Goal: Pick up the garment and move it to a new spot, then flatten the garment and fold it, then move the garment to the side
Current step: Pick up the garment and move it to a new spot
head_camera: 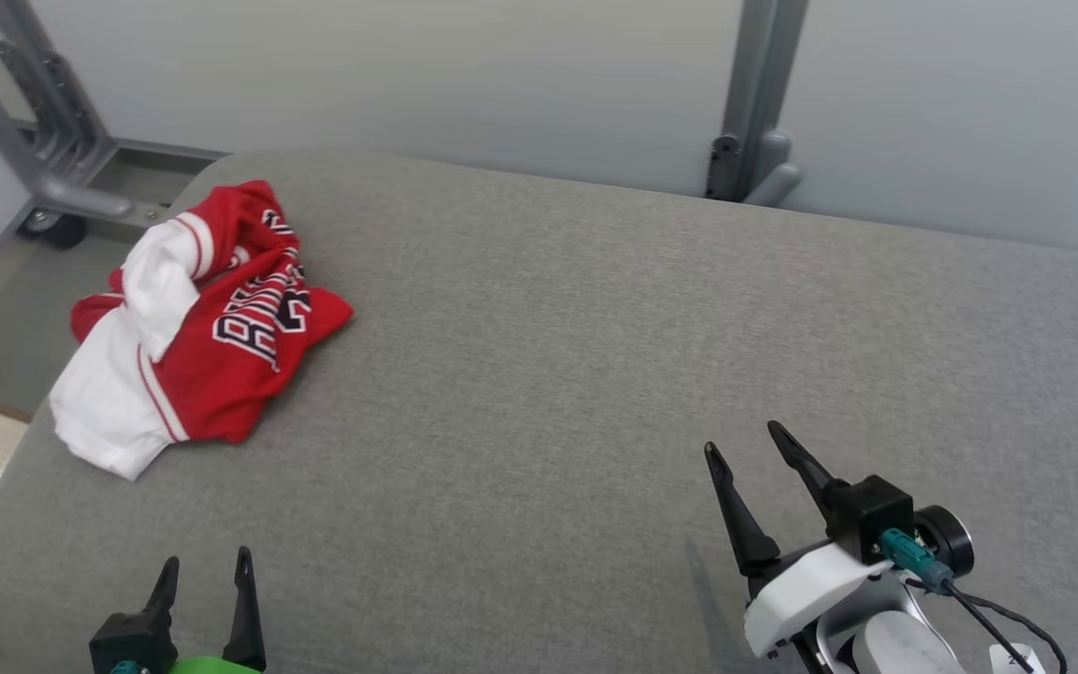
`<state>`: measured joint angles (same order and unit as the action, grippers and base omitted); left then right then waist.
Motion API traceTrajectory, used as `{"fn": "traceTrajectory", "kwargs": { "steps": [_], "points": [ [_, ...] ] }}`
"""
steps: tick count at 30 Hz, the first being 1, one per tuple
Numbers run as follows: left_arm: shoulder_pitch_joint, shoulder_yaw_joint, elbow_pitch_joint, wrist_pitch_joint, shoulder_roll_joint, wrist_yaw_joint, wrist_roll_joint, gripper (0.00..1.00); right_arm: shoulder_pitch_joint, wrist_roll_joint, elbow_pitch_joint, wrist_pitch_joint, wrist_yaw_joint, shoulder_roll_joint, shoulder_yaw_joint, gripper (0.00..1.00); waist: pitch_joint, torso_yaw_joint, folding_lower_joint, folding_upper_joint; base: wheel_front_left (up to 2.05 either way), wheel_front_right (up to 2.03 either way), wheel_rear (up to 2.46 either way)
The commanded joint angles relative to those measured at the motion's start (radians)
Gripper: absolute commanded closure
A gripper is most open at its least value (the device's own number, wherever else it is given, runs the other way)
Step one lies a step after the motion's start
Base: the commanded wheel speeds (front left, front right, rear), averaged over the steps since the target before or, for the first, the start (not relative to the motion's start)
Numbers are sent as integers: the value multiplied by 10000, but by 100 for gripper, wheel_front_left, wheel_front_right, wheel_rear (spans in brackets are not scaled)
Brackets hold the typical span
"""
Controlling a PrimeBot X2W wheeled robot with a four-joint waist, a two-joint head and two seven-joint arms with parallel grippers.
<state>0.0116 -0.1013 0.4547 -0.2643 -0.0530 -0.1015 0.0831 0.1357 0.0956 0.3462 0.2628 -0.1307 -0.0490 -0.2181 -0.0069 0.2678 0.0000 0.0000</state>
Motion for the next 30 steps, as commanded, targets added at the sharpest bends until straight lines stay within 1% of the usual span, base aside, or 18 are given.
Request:
{"fn": "traceTrajectory", "kwargs": {
  "steps": [1,4,11,17,20,23,27,30],
  "points": [
    [-268,-186,75,-3,-98,-13,48,0,-34,104,-10,32,1,-33,-66,0,-133,1855,0,0,0,0,0],
    [-521,-433,174,-3,-165,-51,51,0,-29,296,62,32,-1,-31,-233,0,-115,2333,0,0,0,0,0],
    [-803,-1027,-29,-3,-88,-7,216,0,368,411,415,32,-1,-45,-714,0,134,2510,0,0,0,0,0],
    [-708,-1165,-33,-3,-29,-110,334,0,508,515,647,32,-1,-38,-789,0,126,2494,0,0,0,0,0],
    [-517,-1037,35,-3,-8,-199,425,0,340,707,664,32,-1,-35,-764,0,61,2447,0,0,0,0,0],
    [-265,-904,197,-3,-51,-249,460,0,141,539,701,32,-1,-40,-521,0,-30,2383,0,0,0,0,0],
    [168,-432,589,-3,-438,-296,453,0,-150,370,731,32,-1,-32,-257,0,-131,2263,0,0,0,0,0],
    [589,43,804,-2,-824,-306,801,0,-280,321,783,32,1,-43,-253,0,-88,2004,0,0,0,0,0]
  ]
}}
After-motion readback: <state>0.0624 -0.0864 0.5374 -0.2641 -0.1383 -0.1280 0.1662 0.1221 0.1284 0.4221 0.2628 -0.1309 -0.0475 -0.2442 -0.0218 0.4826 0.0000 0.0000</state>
